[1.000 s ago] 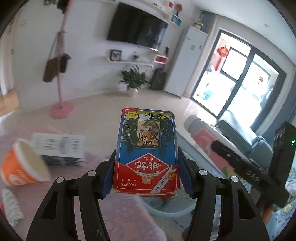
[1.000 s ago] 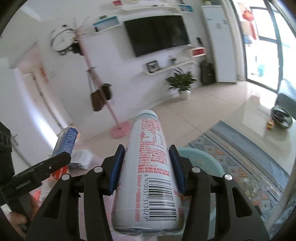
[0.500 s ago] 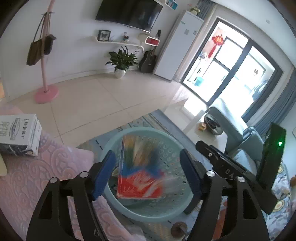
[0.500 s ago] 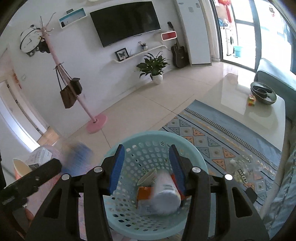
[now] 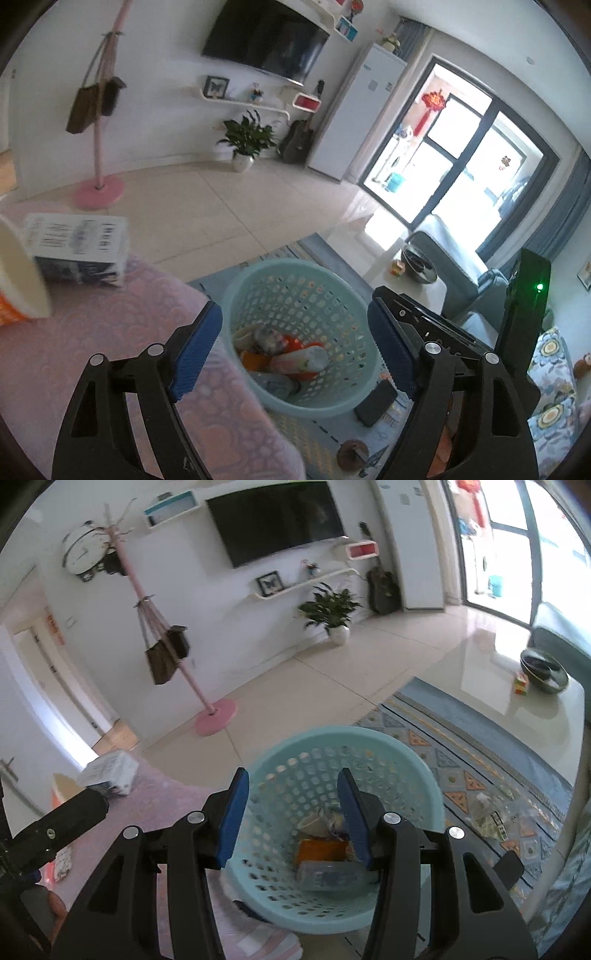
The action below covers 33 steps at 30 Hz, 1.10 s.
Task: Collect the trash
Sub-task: 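Carry the card box and bottle over the blue basket and open both tools, then grasp the pink packet with left tool while right tool grasps orange paper cup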
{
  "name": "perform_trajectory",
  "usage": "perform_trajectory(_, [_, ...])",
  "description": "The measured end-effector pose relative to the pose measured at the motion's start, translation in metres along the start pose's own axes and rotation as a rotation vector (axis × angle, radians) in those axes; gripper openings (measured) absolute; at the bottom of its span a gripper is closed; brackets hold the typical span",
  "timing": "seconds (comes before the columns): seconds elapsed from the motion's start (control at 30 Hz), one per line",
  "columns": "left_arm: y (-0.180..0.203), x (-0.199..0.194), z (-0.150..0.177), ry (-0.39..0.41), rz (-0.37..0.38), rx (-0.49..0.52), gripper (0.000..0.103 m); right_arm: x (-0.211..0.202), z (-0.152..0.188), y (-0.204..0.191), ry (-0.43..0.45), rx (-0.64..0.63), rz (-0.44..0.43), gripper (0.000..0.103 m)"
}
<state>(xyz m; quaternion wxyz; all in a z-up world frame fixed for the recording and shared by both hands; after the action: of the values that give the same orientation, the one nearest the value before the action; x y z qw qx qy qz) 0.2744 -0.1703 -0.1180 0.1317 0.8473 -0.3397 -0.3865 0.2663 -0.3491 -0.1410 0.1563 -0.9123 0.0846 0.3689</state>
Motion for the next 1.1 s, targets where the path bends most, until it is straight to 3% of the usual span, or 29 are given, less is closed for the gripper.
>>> perform_trajectory(0.2, [-0.022, -0.061, -0.004, 0.094, -0.058, -0.032, 0.079, -0.023, 0.001, -0.06, 0.035, -0.1, -0.098, 0.047])
perform_trajectory(0.3, [-0.038, -0.093, -0.003, 0.137, -0.107, -0.054, 0.079, -0.033, 0.006, -0.098, 0.05, -0.17, -0.152, 0.052])
perform_trajectory(0.53, [-0.097, -0.177, 0.013, 0.224, -0.281, -0.125, 0.079, -0.043, 0.017, -0.181, 0.053, -0.315, -0.26, 0.057])
perform_trajectory(0.63, [-0.127, -0.211, 0.028, 0.246, -0.367, -0.164, 0.079, -0.041, 0.023, -0.217, 0.041, -0.382, -0.311, 0.065])
perform_trajectory(0.73, [-0.163, -0.24, 0.042, 0.246, -0.455, -0.211, 0.079, -0.034, 0.027, -0.25, 0.033, -0.449, -0.348, 0.067])
perform_trajectory(0.87, [-0.204, -0.261, 0.056, 0.221, -0.512, -0.284, 0.079, -0.016, 0.028, -0.291, 0.006, -0.502, -0.403, 0.067])
perform_trajectory(0.97, [-0.227, -0.262, 0.064, 0.189, -0.51, -0.311, 0.079, 0.001, 0.025, -0.315, -0.008, -0.512, -0.445, 0.076])
perform_trajectory(1.1, [-0.245, -0.25, 0.068, 0.141, -0.493, -0.321, 0.077, 0.022, 0.023, -0.337, -0.053, -0.502, -0.493, 0.077])
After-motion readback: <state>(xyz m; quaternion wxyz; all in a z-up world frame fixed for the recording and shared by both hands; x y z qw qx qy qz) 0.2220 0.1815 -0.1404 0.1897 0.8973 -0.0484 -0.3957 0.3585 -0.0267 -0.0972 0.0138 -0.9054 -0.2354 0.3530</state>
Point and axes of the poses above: each gripper's, at about its wrist camera, not at the fingertips, and x roughly the way its jaws point, y to its right, z to its underside, the point moved 9 cm from there along x, roughly the way its jaws point, and after that the axes turned 8 degrees about z, right-handed, at the moved point
